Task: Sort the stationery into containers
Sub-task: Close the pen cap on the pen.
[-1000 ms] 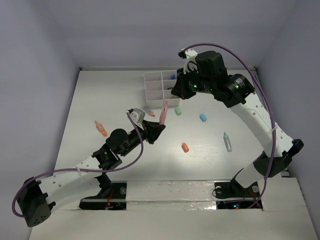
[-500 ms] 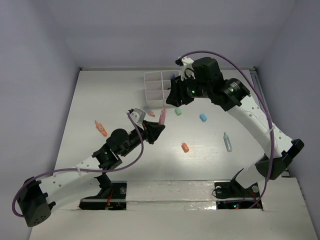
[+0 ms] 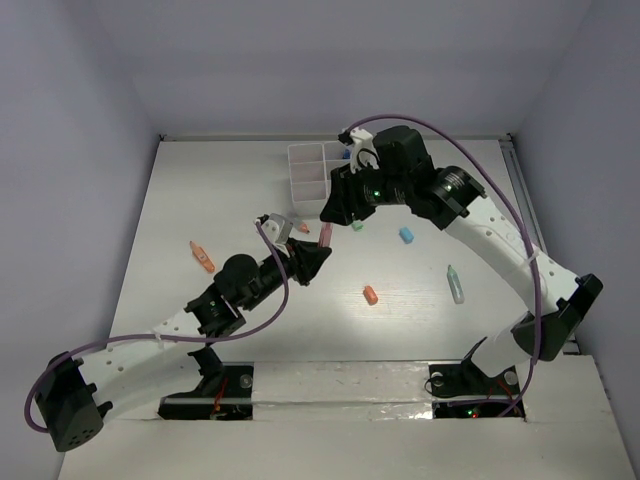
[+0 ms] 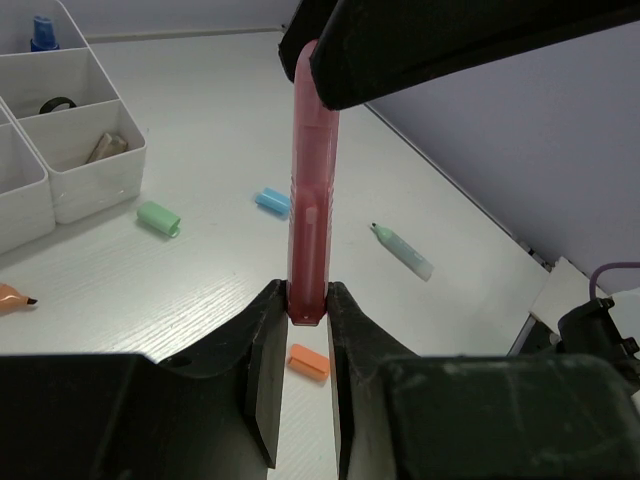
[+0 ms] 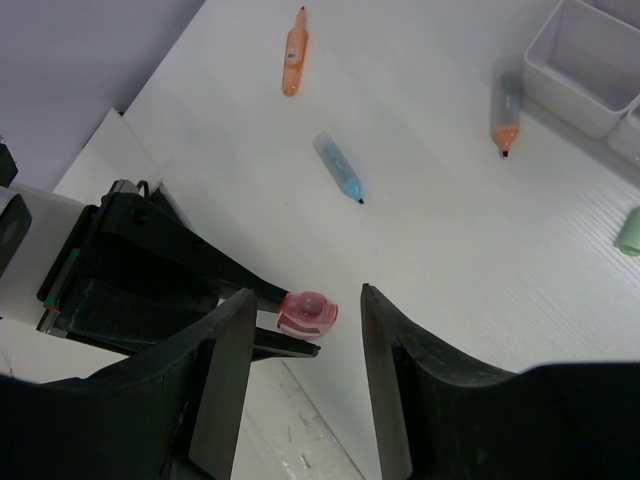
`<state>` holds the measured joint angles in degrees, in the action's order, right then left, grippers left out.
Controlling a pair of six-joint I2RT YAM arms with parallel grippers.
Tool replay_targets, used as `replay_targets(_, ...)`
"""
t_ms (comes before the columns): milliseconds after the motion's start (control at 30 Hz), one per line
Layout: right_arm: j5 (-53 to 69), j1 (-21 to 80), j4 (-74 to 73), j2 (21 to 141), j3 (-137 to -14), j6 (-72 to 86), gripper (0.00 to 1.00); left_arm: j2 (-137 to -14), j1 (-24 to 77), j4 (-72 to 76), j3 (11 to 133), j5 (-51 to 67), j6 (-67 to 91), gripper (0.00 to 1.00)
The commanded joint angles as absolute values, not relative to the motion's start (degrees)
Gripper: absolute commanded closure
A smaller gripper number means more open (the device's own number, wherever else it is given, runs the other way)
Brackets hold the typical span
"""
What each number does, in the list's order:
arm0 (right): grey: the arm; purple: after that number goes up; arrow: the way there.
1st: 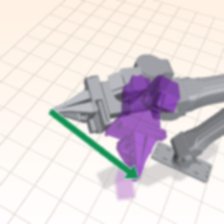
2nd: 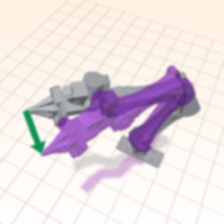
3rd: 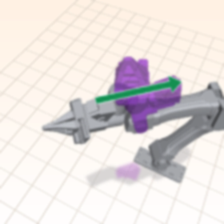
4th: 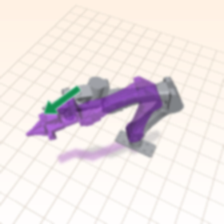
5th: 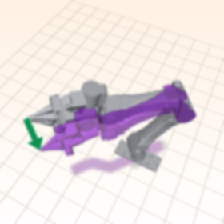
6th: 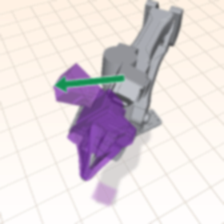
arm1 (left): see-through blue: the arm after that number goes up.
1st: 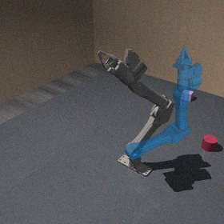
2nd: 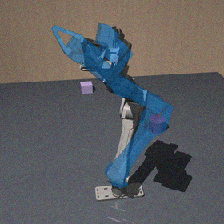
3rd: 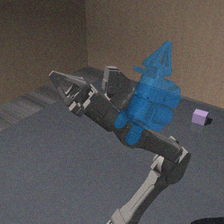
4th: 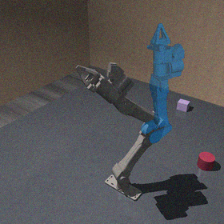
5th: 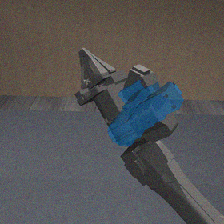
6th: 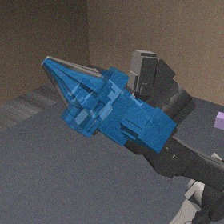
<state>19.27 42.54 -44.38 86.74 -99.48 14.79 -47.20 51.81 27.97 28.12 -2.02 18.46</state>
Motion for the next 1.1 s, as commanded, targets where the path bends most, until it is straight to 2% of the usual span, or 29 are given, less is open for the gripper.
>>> replay_targets(0, 22.41, 43.68, -39.2, 86.57, -98.79, 15.82, 0.51, -47.2, 52.21, 30.15, 30.85, -2.37, 17.93, 1.0)
replay_targets(67, 22.24, 43.68, -39.29, 86.66, -98.44, 15.91, 0.55, -47.11, 52.21, 30.15, 30.85, -2.64, 17.93, 1.0)
replay_targets(233, 22.15, 44.21, -38.06, 85.78, -95.54, 16.79, 0.56, -47.02, 52.21, 30.23, 31.38, -3.08, 17.58, 1.0)
replay_targets(267, 21.97, 44.21, -37.88, 85.52, -95.02, 16.96, 0.68, -47.11, 52.21, 30.32, 31.55, -3.16, 17.58, 1.0)
replay_targets(300, 21.8, 44.21, -37.45, 85.08, -93.97, 17.31, 0.72, -47.37, 52.21, 30.5, 31.9, -3.16, 17.67, 1.0)
replay_targets(367, 21.62, 44.21, -36.74, 84.47, -92.73, 17.75, 0.77, -47.72, 52.21, 30.59, 32.17, -3.25, 17.58, 1.0)
replay_targets(433, 21.62, 44.74, -36.13, 84.03, -91.33, 18.19, 0.78, -47.99, 52.21, 31.2, 32.17, -3.25, 17.49, 1.0)
replay_targets(467, 21.62, 44.74, -35.95, 83.76, -90.88, 18.37, 0.8, -48.08, 52.21, 31.38, 32.78, -3.25, 17.49, 1.0)
replay_targets(500, 21.36, 44.74, -35.08, 83.24, -89.83, 18.72, 0.88, -48.34, 52.21, 31.46, 33.31, -3.34, 17.4, 1.0)
replay_targets(667, 21.36, 44.74, -33.49, 81.74, -86.76, 19.33, 0.97, -48.6, 52.21, 31.81, 35.15, -4.92, 17.23, 1.0)
replay_targets(767, 21.71, 45.26, -32.0, 80.6, -83.17, 19.51, 1.0, -48.78, 52.21, 31.99, 36.91, -4.84, 16.88, 1.0)
replay_targets(1067, 22.76, 46.32, -25.75, 74.97, -69.88, 20.13, 1.0, -49.83, 52.21, 28.3, 46.92, -5.1, 14.5, 1.0)
